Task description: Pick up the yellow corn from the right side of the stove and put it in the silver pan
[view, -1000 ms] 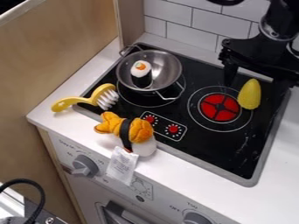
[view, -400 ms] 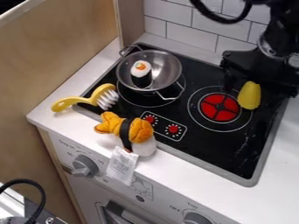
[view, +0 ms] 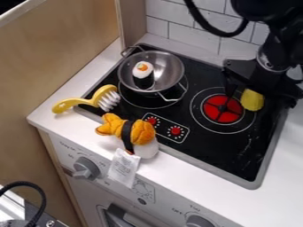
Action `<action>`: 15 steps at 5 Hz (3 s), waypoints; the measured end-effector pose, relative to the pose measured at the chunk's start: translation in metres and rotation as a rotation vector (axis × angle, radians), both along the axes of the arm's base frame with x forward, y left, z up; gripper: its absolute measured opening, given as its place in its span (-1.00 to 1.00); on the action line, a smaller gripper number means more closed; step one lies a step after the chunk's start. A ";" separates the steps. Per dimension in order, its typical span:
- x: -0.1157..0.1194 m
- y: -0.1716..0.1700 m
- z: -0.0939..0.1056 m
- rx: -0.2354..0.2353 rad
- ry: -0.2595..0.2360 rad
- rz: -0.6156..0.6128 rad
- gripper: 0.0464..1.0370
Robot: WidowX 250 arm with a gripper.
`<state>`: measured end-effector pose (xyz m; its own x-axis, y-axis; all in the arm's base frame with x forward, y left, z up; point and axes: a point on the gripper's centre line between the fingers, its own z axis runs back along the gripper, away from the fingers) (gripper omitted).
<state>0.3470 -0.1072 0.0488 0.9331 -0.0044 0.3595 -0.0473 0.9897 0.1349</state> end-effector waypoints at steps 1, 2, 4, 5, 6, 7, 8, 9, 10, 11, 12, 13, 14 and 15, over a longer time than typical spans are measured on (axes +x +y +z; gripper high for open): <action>-0.003 0.002 -0.001 -0.006 0.008 -0.012 0.55; -0.005 0.004 -0.001 -0.008 0.012 -0.025 0.02; -0.010 0.009 0.001 -0.005 0.039 -0.022 -0.03; -0.014 0.010 0.005 0.006 0.094 0.001 -0.03; -0.018 0.014 0.026 0.018 0.161 0.014 -0.03; -0.020 0.025 0.056 0.028 0.229 -0.002 -0.03; -0.020 0.042 0.070 0.053 0.276 -0.031 -0.03; -0.027 0.057 0.084 0.081 0.275 -0.048 -0.03; -0.042 0.071 0.083 0.102 0.292 -0.063 -0.03; -0.051 0.083 0.077 0.094 0.285 -0.075 -0.03; -0.051 0.093 0.066 0.083 0.266 -0.082 -0.03; -0.046 0.105 0.060 0.078 0.234 -0.102 -0.03; -0.044 0.116 0.055 0.085 0.212 -0.117 -0.03; -0.041 0.124 0.053 0.087 0.191 -0.131 -0.03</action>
